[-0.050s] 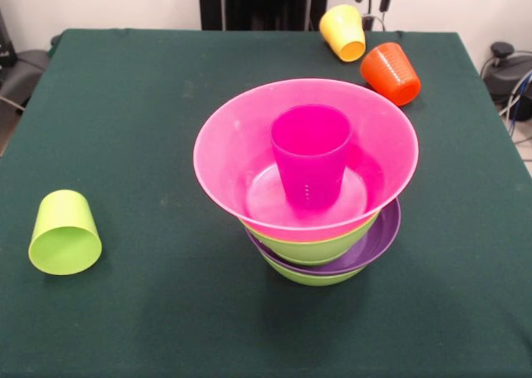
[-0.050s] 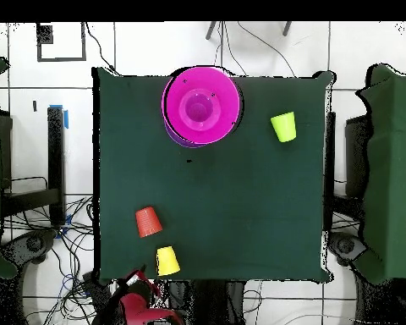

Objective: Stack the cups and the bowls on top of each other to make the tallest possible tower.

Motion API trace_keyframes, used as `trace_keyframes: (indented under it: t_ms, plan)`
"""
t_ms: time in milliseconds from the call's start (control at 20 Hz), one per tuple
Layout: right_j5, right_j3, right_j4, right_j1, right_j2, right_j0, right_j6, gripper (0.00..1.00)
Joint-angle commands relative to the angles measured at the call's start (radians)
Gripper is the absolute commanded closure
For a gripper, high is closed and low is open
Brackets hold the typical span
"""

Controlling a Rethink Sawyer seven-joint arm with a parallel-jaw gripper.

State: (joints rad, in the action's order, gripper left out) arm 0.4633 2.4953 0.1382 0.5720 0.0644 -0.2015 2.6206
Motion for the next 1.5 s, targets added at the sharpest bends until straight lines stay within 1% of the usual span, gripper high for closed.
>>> trace_keyframes:
  t_ms: [50, 250, 500, 650, 750, 1000, 1100, 1300, 1500]
  plan:
    - [0.069, -0.058, -0.054, -0.123, -0.07, 0.038, 0.174, 0.0]
    - [0.106, -0.066, -0.06, -0.156, -0.056, 0.031, 0.177, 0.0]
    - [0.104, -0.073, -0.083, -0.169, -0.056, 0.057, 0.162, 0.0]
    - [0.119, -0.082, -0.103, -0.19, -0.053, 0.073, 0.161, 0.0]
    - [0.118, -0.084, -0.112, -0.188, -0.052, 0.08, 0.155, 0.0]
    - [0.104, -0.096, -0.156, -0.185, -0.048, 0.124, 0.124, 0.0]
    - [0.103, -0.1, -0.16, -0.186, -0.046, 0.129, 0.121, 0.0]
    - [0.12, -0.097, -0.147, -0.176, -0.043, 0.105, 0.134, 0.0]
    - [0.154, -0.107, -0.152, -0.19, -0.039, 0.107, 0.149, 0.0]
